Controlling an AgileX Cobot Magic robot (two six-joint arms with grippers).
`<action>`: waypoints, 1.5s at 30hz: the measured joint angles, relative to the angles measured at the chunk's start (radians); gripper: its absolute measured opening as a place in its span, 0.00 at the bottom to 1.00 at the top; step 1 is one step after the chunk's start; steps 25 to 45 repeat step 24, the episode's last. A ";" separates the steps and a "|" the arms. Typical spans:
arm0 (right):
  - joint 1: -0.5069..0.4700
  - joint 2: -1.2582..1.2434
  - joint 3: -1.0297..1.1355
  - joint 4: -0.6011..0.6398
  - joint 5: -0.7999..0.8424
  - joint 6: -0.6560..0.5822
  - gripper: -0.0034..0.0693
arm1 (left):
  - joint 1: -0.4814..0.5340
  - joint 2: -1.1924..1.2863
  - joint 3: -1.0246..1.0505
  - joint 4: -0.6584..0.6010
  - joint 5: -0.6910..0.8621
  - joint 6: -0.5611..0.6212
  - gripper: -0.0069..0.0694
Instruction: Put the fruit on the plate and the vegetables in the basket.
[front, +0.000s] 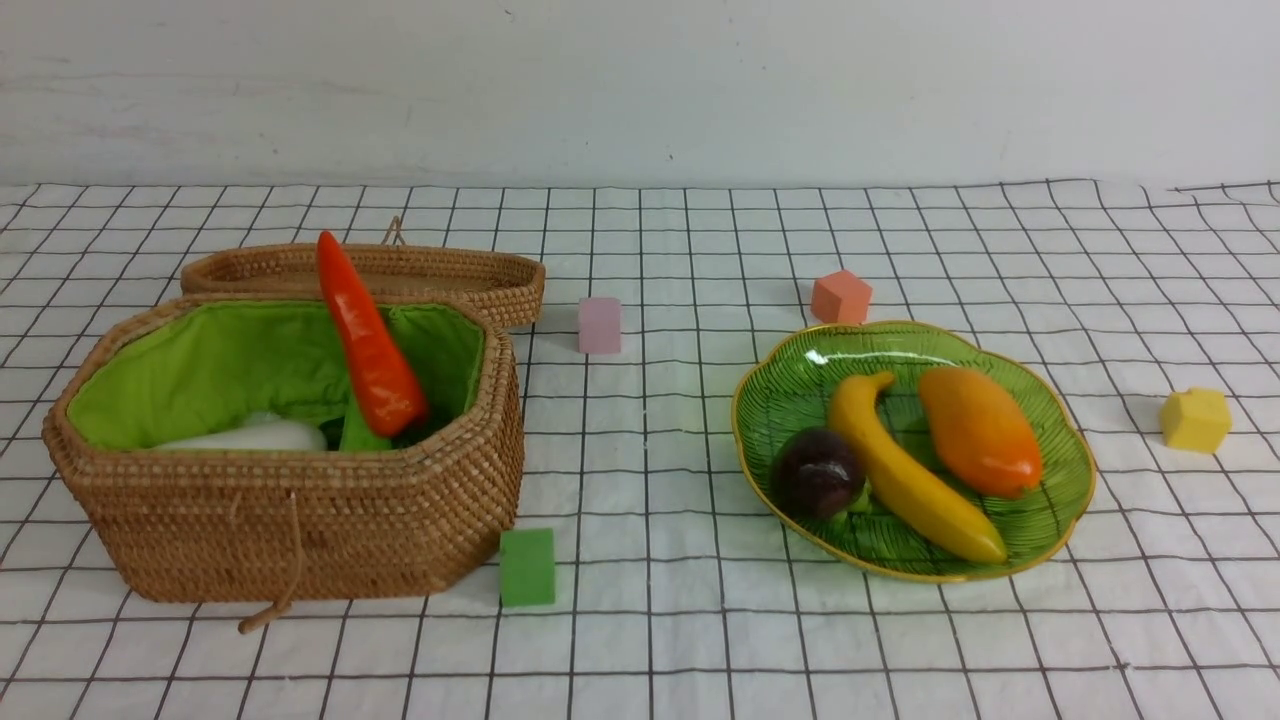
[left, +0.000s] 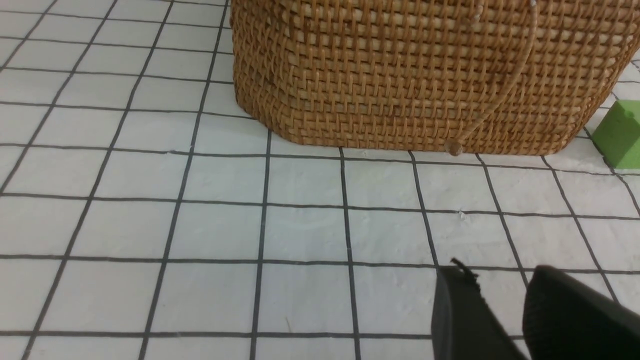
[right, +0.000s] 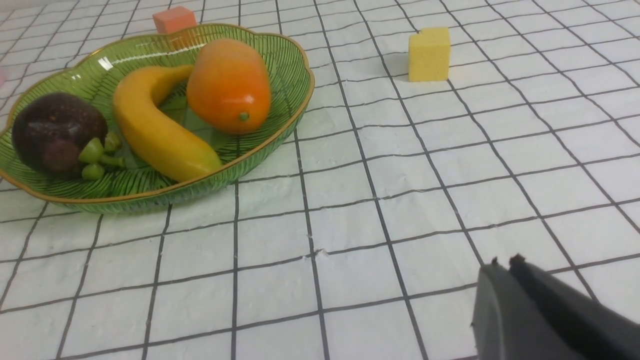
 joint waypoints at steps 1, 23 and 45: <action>0.000 0.000 0.000 0.000 0.000 0.000 0.09 | 0.000 0.000 0.000 0.000 0.000 0.000 0.35; 0.000 0.000 0.000 0.000 0.000 0.000 0.13 | 0.000 0.000 0.000 0.000 0.000 0.000 0.37; 0.000 0.000 0.000 0.000 0.000 0.000 0.14 | 0.000 0.000 0.000 0.000 0.000 0.000 0.37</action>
